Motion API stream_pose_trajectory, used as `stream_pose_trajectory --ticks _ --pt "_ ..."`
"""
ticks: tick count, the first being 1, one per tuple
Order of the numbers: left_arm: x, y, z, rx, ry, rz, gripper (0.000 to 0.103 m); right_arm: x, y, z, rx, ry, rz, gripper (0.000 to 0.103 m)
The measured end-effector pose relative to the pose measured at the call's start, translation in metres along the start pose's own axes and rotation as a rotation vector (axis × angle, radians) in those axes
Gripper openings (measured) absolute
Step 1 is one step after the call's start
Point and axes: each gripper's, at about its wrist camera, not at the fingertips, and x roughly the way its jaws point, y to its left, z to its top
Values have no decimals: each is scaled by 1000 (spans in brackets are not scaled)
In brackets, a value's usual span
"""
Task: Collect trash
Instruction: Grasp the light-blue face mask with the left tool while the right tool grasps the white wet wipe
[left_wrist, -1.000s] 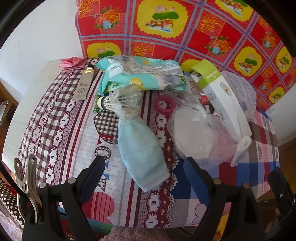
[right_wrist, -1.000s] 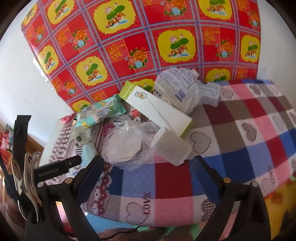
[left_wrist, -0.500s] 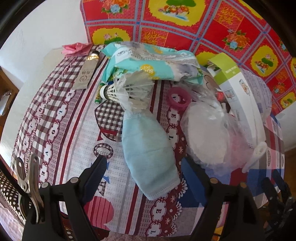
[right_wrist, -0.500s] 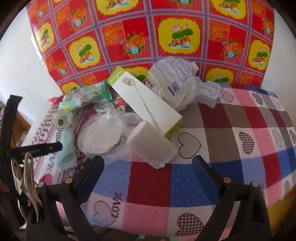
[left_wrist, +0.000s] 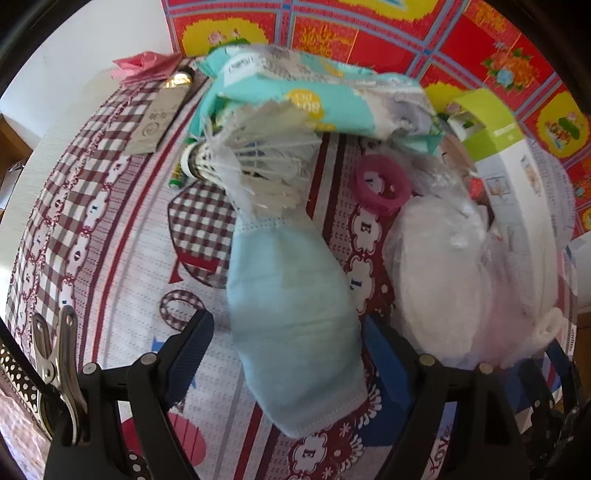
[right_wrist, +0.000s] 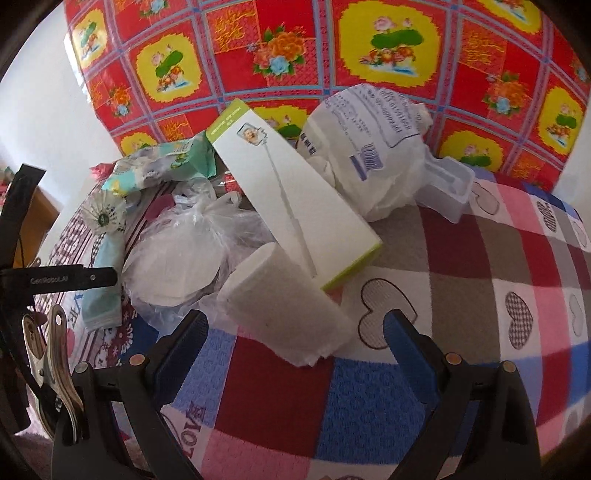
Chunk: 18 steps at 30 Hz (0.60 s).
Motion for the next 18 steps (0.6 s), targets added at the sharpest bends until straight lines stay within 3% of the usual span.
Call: stream_pose_trajectory --ticks 7,10,18 --pt "9 -8 5 35 -45 70 86 15 -3 -1 -15 28 11 97" --pt "12 -13 9 32 -47 82 86 20 -7 -3 3 38 18 90" --pt "16 -14 19 52 -52 79 87 26 -11 -6 54 55 44 58"
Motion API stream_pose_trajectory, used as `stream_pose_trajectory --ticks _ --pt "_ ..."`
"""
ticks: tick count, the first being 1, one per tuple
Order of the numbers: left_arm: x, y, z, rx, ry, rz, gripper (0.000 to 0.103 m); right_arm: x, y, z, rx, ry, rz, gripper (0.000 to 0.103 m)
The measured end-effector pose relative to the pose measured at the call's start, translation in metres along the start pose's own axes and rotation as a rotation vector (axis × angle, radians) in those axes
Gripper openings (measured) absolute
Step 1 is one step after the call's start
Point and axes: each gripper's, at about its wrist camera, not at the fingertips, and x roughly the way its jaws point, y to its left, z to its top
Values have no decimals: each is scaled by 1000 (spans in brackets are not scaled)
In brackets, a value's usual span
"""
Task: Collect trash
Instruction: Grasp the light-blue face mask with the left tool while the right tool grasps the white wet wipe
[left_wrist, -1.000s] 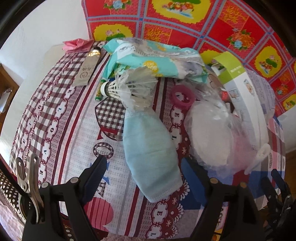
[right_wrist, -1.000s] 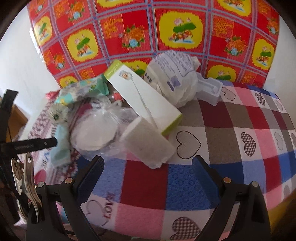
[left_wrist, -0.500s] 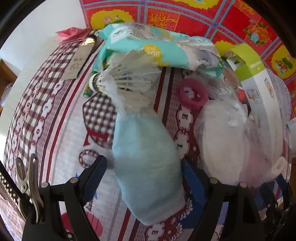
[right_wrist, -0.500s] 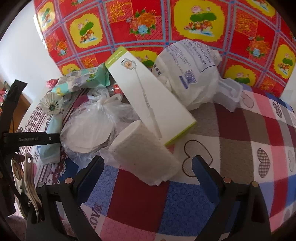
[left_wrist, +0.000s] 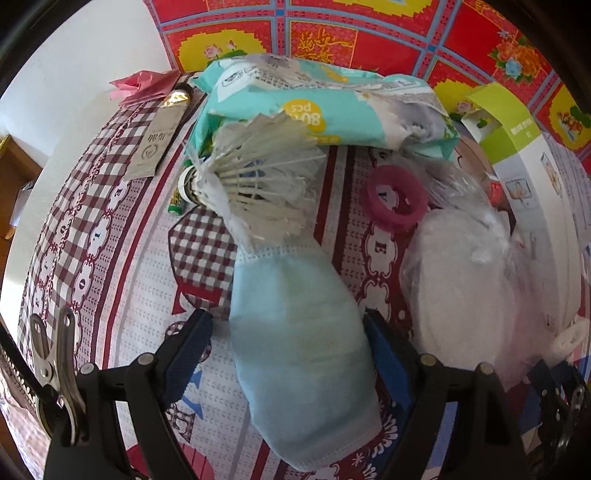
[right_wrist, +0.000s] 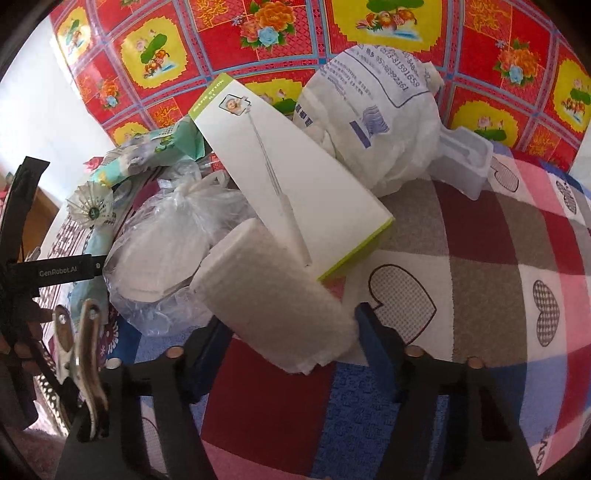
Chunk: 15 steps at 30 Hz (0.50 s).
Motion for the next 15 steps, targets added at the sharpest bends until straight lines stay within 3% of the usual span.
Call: stream_pose_trajectory --ticks 3,6,10,15 --pt "-3 5 -4 16 0 -2 86 0 3 -2 13 12 19 41" --pt "-6 5 -9 34 -2 -7 83 -5 8 -5 20 5 27 35" --pt "-14 5 -21 70 -19 -19 74 -11 14 -9 36 -2 33 31" --pt "-24 5 -32 132 -44 -38 52 -21 25 -16 56 -13 27 30"
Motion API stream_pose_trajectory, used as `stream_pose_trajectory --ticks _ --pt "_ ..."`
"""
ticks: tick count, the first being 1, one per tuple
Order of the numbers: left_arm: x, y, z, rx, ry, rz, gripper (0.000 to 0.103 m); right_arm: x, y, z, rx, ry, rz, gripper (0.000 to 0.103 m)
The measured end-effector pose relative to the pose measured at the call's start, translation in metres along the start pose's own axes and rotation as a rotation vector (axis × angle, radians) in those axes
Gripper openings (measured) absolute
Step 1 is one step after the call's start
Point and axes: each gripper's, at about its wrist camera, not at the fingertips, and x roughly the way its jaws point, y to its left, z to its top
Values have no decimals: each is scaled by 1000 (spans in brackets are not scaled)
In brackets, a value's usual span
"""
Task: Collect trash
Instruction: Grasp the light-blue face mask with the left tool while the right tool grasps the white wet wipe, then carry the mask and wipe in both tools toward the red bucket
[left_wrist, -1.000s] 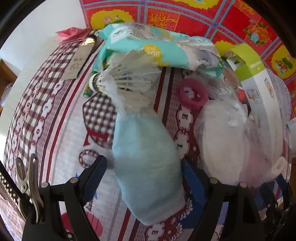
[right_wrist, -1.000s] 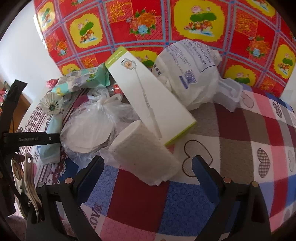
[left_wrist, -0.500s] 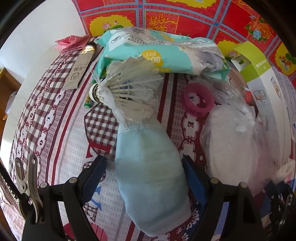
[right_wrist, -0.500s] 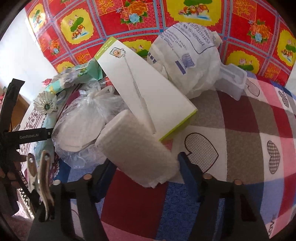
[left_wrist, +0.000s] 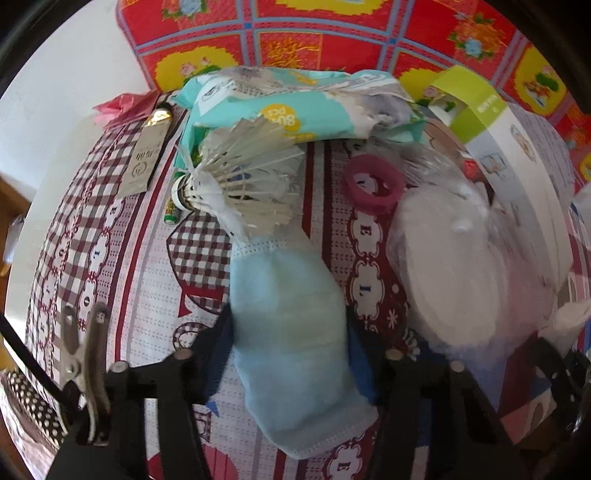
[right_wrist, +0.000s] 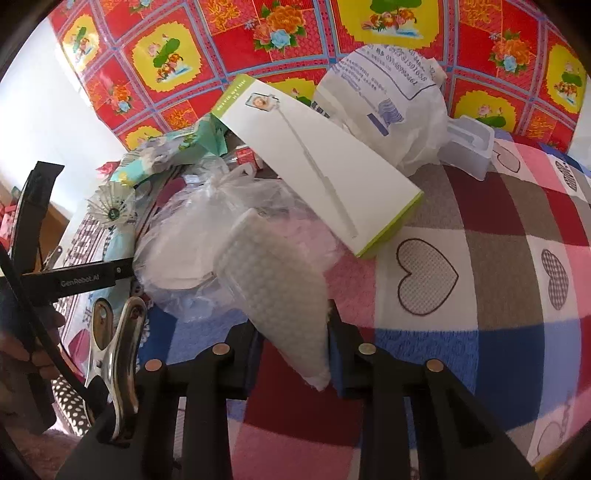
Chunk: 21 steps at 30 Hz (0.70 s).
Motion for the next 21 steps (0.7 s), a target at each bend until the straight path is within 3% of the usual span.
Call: stream_pose_trajectory --ticks 3,6,13,21 --pt "-6 4 -7 30 -8 -10 39 -7 5 -6 10 -11 -2 30" --pt "-14 11 -13 40 -7 -41 36 -13 12 -11 28 -26 -7 30" --pt "-40 25 -25 74 -17 -143 34 -26 18 -24 103 -52 -4 30" --pt "-78 23 -36 192 -71 -231 34 -39 32 -34 174 -86 -8 30"
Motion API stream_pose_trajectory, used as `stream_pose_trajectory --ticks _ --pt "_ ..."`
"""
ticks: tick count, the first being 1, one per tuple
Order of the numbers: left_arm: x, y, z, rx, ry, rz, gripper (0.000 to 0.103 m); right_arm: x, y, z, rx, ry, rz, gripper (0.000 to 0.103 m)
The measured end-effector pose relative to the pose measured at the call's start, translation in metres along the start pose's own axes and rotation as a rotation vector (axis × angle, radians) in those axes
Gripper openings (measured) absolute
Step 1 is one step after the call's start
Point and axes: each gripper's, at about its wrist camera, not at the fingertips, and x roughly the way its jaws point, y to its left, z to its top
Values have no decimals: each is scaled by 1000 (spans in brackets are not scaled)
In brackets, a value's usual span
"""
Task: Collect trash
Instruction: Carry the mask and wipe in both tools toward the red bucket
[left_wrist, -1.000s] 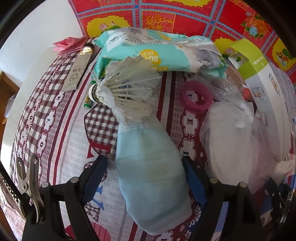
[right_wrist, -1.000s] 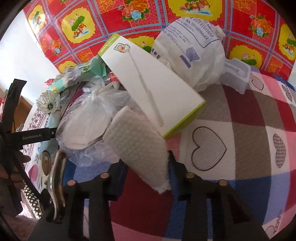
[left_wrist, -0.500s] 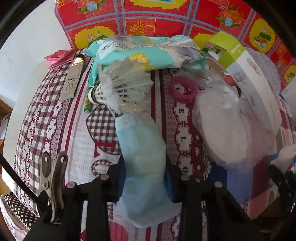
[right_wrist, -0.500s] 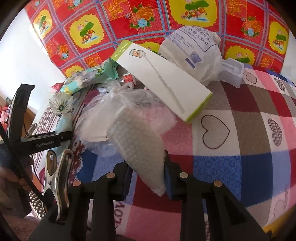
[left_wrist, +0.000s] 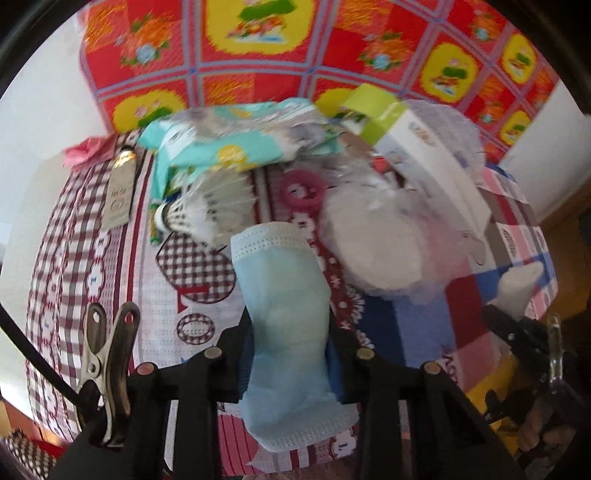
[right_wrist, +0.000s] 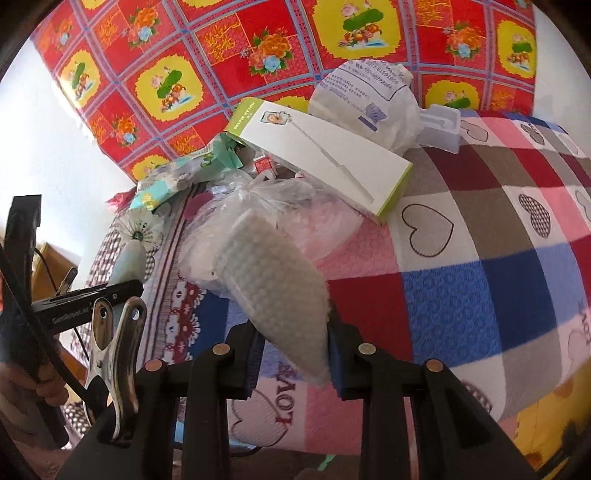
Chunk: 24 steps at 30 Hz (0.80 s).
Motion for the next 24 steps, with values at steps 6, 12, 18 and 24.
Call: stream_pose_trajectory --ticks 6,12,18,24 --pt "-13 -9 5 67 -23 -54 34 -15 7 -6 54 -27 -22 30" --pt "-7 -29 15 138 -35 -88 34 -39 7 -11 92 -73 -42 30" --pt "-14 -54 14 192 -49 -112 34 -63 -2 -17 143 -124 -47 30" --pt "-20 -91 14 245 -70 -133 34 -86 -23 -23 195 -162 -62 30"
